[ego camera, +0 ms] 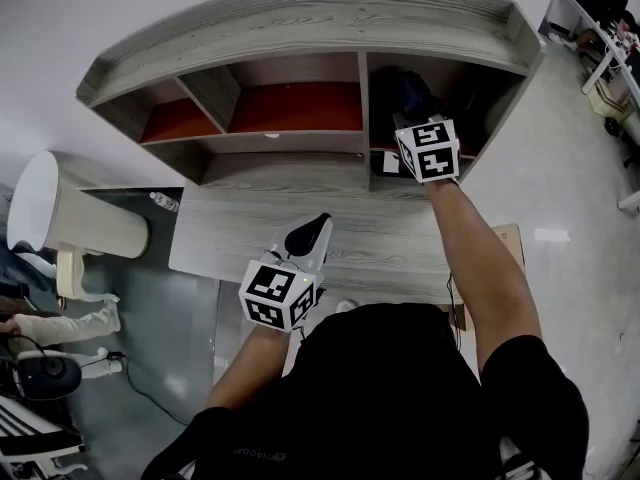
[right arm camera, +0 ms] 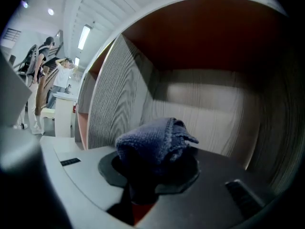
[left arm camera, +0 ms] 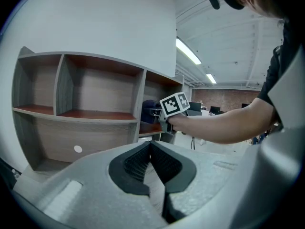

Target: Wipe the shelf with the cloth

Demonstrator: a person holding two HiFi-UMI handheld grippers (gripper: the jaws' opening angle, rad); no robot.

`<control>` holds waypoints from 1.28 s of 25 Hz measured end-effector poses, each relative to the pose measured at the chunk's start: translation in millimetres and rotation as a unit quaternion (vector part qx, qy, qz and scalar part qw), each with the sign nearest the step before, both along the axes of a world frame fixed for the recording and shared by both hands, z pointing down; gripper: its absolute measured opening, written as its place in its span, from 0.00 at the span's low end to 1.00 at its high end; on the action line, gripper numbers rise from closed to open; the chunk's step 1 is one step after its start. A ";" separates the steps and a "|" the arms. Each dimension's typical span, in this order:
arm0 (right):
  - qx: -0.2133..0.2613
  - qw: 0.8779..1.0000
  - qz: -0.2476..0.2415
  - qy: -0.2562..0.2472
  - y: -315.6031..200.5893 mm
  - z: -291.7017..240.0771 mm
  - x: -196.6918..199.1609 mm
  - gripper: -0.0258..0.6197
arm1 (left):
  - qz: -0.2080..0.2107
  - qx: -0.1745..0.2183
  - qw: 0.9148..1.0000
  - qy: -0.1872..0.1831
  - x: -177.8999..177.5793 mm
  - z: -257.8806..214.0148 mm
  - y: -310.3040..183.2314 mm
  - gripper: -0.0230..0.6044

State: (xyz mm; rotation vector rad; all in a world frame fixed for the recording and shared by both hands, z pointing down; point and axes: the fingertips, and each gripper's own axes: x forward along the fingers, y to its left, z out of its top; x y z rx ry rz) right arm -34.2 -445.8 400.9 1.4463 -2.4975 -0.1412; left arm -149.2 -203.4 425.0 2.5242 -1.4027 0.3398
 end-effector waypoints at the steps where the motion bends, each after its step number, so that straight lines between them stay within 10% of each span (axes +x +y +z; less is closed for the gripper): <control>1: -0.002 1.000 -0.003 0.004 -1.4 2.0 -4.6 0.20 | -0.002 0.001 1.000 0.000 -1.0 -0.7 0.3 0.05; 32: -0.031 0.998 0.024 0.045 -38.5 21.2 -6.1 0.20 | -0.026 -0.004 1.000 -0.004 -11.2 0.3 0.1 0.05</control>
